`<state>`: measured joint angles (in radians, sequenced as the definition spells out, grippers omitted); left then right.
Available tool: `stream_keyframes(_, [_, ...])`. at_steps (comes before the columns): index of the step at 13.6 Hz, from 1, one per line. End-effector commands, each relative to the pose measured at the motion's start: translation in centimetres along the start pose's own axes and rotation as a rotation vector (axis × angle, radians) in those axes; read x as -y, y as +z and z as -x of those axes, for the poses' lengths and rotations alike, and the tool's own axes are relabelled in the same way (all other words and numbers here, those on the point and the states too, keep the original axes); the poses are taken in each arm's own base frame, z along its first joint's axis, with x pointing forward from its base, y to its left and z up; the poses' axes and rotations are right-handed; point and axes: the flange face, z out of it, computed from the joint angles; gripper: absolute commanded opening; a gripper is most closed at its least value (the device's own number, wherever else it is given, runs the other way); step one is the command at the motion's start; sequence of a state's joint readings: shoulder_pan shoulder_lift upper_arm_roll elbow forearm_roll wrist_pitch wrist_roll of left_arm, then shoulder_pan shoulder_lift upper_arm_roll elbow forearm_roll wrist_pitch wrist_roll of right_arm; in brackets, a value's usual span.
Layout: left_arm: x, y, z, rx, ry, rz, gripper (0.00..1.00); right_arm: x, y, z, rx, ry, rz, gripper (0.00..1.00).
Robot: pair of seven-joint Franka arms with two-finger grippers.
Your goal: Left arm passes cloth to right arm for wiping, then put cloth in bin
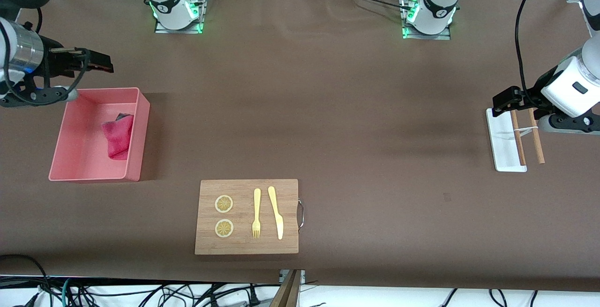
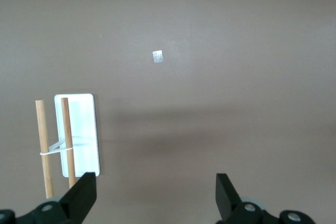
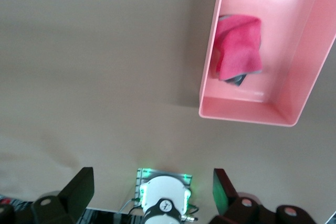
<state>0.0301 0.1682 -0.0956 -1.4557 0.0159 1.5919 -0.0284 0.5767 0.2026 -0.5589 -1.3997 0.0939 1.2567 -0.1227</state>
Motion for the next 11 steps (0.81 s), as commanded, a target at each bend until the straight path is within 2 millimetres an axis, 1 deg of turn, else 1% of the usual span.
stream_keyframes(1, [0.2, -0.5, -0.2, 0.003, 0.004, -0.004, 1.0, -0.6, -0.8, 0.7, -0.032, -0.007, -0.009, 1.0])
stream_keyframes(2, [0.3, -0.5, -0.2, 0.003, 0.002, -0.004, 1.0, -0.9, -0.7, 0.6, -0.028, -0.009, -0.013, 1.0])
stream_keyframes(4, [0.2, -0.6, -0.2, 0.002, 0.004, -0.004, 1.0, -2.5, -0.9, 1.2, -0.035, 0.002, -0.037, 1.0])
stream_keyframes(5, [0.2, -0.5, -0.2, 0.003, 0.004, -0.004, 1.0, -3.1, -0.8, 2.0, -0.04, 0.004, -0.053, 1.0])
stream_keyframes(7, [0.2, -0.6, -0.2, 0.002, 0.004, -0.004, 1.0, -3.5, 0.0, 4.0, -0.066, 0.006, -0.062, 1.0])
stream_keyframes(10, [0.2, -0.4, 0.0, 0.02, -0.001, -0.004, 1.0, -2.9, -0.6, 7.6, -0.088, 0.002, -0.048, 1.0])
stream_keyframes(11, [0.3, -0.4, 0.0, 0.02, 0.001, -0.004, 1.0, -2.4, -0.3, 8.6, -0.099, -0.001, -0.03, 1.0])
